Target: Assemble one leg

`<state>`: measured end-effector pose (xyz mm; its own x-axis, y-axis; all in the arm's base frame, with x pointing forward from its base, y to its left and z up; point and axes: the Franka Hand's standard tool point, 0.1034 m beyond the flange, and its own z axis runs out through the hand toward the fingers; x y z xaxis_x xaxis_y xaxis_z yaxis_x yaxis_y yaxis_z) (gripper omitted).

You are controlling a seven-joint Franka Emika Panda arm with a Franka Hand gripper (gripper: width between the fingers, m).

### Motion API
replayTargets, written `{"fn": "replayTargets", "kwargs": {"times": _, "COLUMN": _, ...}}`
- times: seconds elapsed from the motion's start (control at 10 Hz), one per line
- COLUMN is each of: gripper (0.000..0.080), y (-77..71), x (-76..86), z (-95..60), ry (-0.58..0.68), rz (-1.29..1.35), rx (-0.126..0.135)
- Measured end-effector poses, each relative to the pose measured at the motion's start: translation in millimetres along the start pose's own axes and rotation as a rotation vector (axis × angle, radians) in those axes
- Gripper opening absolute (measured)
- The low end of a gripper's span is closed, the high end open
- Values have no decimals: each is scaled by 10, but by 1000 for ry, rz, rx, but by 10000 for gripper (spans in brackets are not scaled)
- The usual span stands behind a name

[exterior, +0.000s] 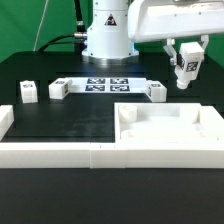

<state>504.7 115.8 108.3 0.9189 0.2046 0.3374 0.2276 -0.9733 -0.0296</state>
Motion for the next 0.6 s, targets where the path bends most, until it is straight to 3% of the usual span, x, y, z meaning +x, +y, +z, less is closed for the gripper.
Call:
{"fn": "replayTargets", "kwargs": {"times": 0.4, "gripper": 284, "y": -6, "x": 2, "z": 10, "ry": 36, "rz": 2, "rx": -3}}
{"fn": "replayTargets", "kwargs": {"times": 0.5, "gripper": 284, "y": -10, "x": 45, "z": 35, "ry": 40, "rz": -12, "rx": -2}}
{"fn": "replayTargets", "kwargs": {"times": 0.6, "gripper": 284, "y": 37, "x": 188, "z": 88, "ry": 65, "rz": -29, "rx": -4}}
